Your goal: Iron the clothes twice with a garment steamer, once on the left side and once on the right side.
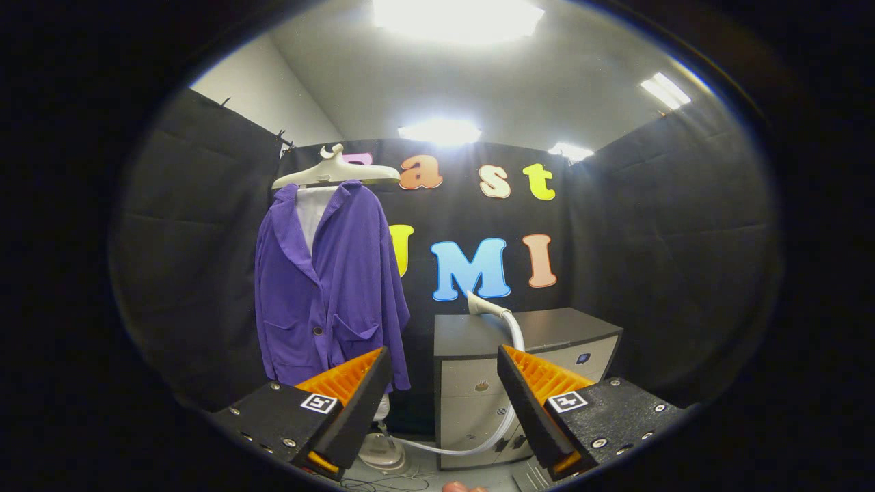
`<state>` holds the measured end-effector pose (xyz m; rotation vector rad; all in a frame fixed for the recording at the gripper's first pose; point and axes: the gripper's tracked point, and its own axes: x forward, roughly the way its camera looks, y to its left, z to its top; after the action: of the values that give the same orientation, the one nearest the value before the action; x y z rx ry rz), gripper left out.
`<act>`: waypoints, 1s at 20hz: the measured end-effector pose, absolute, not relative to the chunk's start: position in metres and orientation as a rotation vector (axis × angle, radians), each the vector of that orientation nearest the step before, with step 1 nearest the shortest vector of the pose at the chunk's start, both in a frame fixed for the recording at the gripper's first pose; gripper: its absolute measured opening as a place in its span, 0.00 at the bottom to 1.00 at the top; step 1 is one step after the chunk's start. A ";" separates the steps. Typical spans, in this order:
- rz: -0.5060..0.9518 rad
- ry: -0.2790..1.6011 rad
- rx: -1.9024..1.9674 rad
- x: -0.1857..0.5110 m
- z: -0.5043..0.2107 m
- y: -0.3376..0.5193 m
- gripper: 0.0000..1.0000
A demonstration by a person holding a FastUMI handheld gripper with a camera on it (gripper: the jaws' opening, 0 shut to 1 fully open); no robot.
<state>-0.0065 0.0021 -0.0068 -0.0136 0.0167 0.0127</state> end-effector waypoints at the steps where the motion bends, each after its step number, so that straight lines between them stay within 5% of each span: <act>1: 0.007 0.018 -0.018 -0.005 -0.006 0.000 0.95; 11: -0.080 0.024 -0.016 0.055 0.008 -0.078 0.95; 20: -0.063 0.058 0.077 0.179 0.024 -0.169 0.95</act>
<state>0.1787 -0.1687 0.0243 0.0775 0.0580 -0.0630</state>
